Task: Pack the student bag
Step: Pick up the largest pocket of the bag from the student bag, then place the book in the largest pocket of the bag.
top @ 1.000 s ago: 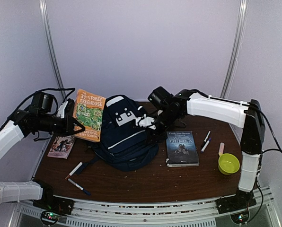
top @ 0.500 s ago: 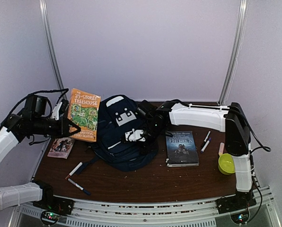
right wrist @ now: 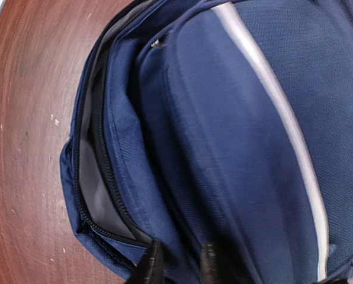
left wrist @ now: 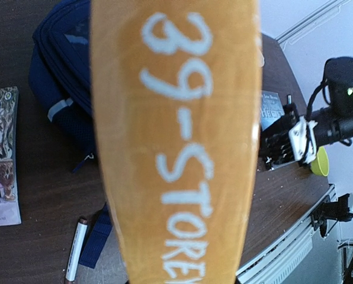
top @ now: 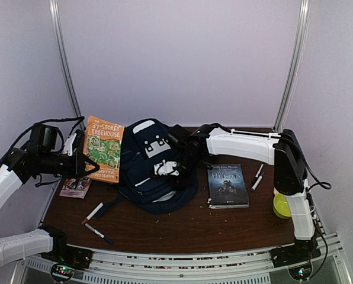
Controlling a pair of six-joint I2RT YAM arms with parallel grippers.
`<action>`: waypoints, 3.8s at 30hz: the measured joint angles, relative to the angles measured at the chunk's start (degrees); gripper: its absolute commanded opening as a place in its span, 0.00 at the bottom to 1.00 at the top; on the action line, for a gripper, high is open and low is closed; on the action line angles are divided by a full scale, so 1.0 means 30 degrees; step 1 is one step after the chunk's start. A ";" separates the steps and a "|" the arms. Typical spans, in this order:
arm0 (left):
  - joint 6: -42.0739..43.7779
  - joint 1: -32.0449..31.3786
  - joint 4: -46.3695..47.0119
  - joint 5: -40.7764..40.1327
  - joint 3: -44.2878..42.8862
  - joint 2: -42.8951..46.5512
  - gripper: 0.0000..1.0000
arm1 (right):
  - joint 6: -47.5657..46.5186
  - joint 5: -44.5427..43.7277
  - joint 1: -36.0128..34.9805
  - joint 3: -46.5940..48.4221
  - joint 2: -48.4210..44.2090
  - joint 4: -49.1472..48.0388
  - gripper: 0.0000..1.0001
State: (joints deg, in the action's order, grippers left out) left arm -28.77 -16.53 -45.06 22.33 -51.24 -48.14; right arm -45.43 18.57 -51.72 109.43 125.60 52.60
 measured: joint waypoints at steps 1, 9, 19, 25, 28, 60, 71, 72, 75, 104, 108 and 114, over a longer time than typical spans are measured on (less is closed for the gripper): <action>0.0000 0.0000 0.0000 0.0066 0.0277 0.0168 0.00 | 0.0131 0.0073 0.0073 0.0270 0.0000 0.0022 0.07; 0.0102 0.0007 -0.1166 0.1450 0.2018 0.1202 0.00 | 0.1566 0.0707 0.0765 0.1843 -0.0044 -0.0401 0.00; 0.1719 0.0015 -0.3927 0.3293 0.0284 0.1632 0.00 | 0.0707 0.1719 0.0546 0.1093 -0.0831 0.0546 0.48; 0.1712 0.0015 -0.3942 0.3184 0.0299 0.1610 0.00 | 0.0138 0.1668 0.0248 -0.0066 -0.0831 0.1413 0.49; 0.1596 0.0015 -0.3810 0.3191 0.0481 0.1727 0.00 | 0.0124 0.1370 0.0189 -0.0124 -0.0656 0.1457 0.47; 0.1341 0.0015 -0.3694 0.3198 0.0911 0.2397 0.00 | 0.0969 0.0321 0.0342 0.3198 0.1996 0.2106 0.00; -0.0437 -0.0007 0.0619 0.7803 0.6666 0.5195 0.00 | 0.4911 0.1100 0.0765 0.5370 0.0721 0.0852 0.00; -0.0568 -0.0015 0.0896 0.8240 0.6659 0.5472 0.00 | 0.5326 0.1086 0.0765 0.5661 0.0525 0.0590 0.00; -0.0823 -0.0306 0.2011 0.9391 0.6535 0.6062 0.00 | 0.6404 0.1005 0.0758 0.6258 -0.0073 -0.0299 0.00; -0.4728 -0.8852 1.6509 0.4976 0.5974 -0.7060 0.00 | 0.9180 -0.1217 0.0743 0.8160 -0.0867 -0.2943 0.00; -0.6776 -0.8852 2.0203 0.3089 0.7162 -0.8196 0.00 | 0.9326 -0.1115 0.0736 0.8160 -0.0867 -0.2885 0.00; -0.9362 -0.8874 2.4968 0.0750 0.8240 -1.1030 0.00 | 0.9734 -0.0998 0.0692 0.8160 -0.0867 -0.2849 0.00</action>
State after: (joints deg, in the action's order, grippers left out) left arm -56.86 -43.16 29.85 24.58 -26.52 -81.23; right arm -16.23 15.57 -49.65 133.91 123.00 44.05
